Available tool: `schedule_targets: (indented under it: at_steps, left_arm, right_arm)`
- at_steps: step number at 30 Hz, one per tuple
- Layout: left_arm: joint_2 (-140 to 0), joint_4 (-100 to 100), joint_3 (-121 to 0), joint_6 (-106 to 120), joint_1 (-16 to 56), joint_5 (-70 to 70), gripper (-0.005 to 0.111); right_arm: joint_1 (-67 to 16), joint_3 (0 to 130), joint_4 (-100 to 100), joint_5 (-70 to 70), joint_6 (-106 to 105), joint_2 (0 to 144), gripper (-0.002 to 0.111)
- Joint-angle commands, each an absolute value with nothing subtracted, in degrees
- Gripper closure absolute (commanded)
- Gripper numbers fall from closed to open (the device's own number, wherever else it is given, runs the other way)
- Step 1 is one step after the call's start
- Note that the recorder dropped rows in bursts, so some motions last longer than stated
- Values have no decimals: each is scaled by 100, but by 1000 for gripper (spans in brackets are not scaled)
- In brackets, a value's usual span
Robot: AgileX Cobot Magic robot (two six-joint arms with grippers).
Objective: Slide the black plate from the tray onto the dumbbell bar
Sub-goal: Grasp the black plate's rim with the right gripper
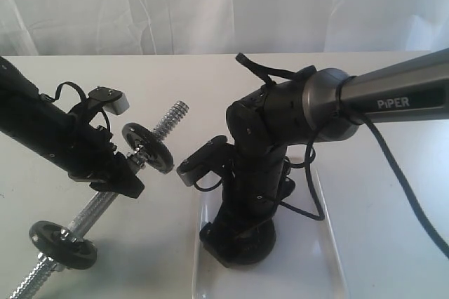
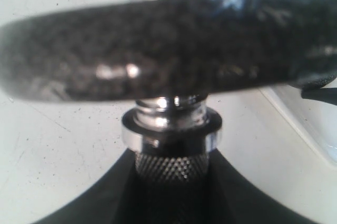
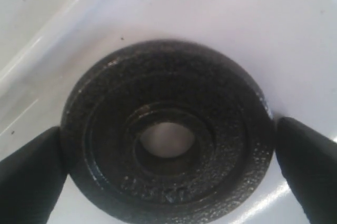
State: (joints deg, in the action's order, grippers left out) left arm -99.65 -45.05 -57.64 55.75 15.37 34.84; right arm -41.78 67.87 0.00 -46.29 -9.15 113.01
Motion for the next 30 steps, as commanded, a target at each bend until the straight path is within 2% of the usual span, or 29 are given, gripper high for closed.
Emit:
schedule_targets:
  at_steps: [1,9,11,13,15,21,30]
  left_arm:
    - [-9715,-4922,-5877,5704,1555,3780,107]
    - [-9715,-4922,-5877,5704,1555,3780,107]
    - [-9715,-4922,-5877,5704,1555,3780,107]
    - [-9715,-4922,-5877,5704,1555,3780,107]
    - [-9715,-4922,-5877,5704,1555,3768,107]
    - [-9715,-4922,-5877,5704,1555,3768,107]
    - [-9715,-4957,-5877,5704,1555,3757,107]
  right_arm:
    - [-4162,6662,-279,-4731,-745,11573,4]
    - [-4162,6662,-279,-4794,-573,11784,5]
    - [-4162,6662,-279,-4851,-573,11871,10]
    - [-4162,6662,-241,-5006,-573,11951,20]
    - [-4162,6674,-186,-5071,-573,11996,36]
    - [-4162,6995,-129,-5781,-573,11997,105]
    - [-4140,7484,-215,-6454,-609,11885,108]
